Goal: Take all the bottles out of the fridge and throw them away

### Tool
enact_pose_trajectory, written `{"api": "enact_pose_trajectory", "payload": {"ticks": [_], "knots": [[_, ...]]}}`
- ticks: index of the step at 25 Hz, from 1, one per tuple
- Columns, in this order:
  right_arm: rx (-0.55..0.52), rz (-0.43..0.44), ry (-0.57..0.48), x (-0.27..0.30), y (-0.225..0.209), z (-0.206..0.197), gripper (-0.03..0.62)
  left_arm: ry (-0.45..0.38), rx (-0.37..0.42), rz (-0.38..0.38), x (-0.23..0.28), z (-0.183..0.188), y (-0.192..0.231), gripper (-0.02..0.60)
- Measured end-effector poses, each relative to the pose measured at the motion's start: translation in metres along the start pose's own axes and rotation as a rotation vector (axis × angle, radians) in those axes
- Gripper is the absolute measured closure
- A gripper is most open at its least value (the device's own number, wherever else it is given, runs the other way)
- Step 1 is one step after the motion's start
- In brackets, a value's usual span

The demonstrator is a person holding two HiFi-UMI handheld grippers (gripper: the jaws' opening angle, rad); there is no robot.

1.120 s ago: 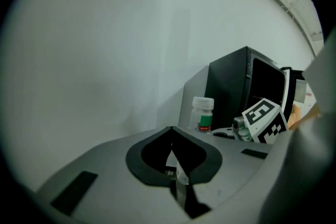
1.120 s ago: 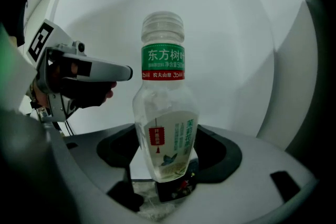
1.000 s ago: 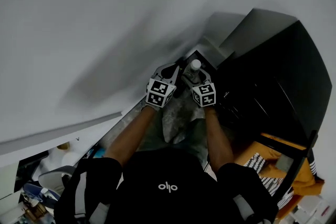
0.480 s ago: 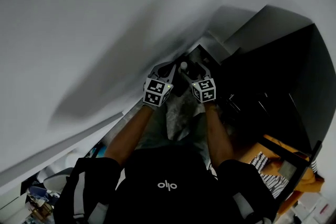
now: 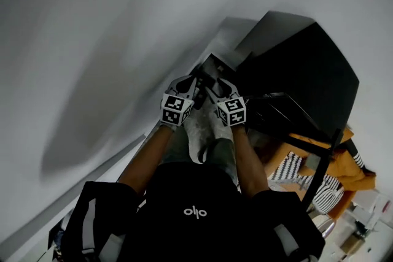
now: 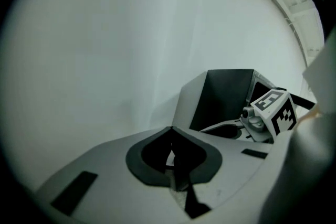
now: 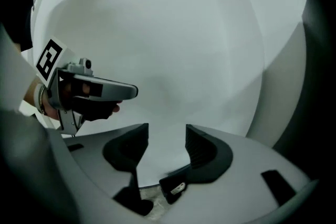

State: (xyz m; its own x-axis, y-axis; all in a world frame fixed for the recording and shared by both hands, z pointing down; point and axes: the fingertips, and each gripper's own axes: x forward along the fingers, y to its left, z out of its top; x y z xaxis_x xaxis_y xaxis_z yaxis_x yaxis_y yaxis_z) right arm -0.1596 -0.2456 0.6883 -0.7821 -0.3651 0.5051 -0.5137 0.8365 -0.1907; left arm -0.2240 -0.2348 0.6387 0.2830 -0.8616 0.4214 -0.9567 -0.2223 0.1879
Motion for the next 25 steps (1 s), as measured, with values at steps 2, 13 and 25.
{"api": "enact_pose_trajectory", "payload": {"ticks": [2, 13, 25], "knots": [[0.014, -0.056, -0.022, -0.029, 0.001, 0.029, 0.443, -0.002, 0.011, -0.029, -0.011, 0.030, -0.015, 0.575], [0.066, -0.254, -0.143, -0.132, 0.015, 0.096, 0.585, -0.066, 0.068, -0.157, -0.051, 0.106, -0.077, 0.575], [0.126, -0.432, -0.219, -0.220, 0.037, 0.076, 0.585, -0.085, 0.086, -0.303, -0.093, 0.100, -0.127, 0.575]]}}
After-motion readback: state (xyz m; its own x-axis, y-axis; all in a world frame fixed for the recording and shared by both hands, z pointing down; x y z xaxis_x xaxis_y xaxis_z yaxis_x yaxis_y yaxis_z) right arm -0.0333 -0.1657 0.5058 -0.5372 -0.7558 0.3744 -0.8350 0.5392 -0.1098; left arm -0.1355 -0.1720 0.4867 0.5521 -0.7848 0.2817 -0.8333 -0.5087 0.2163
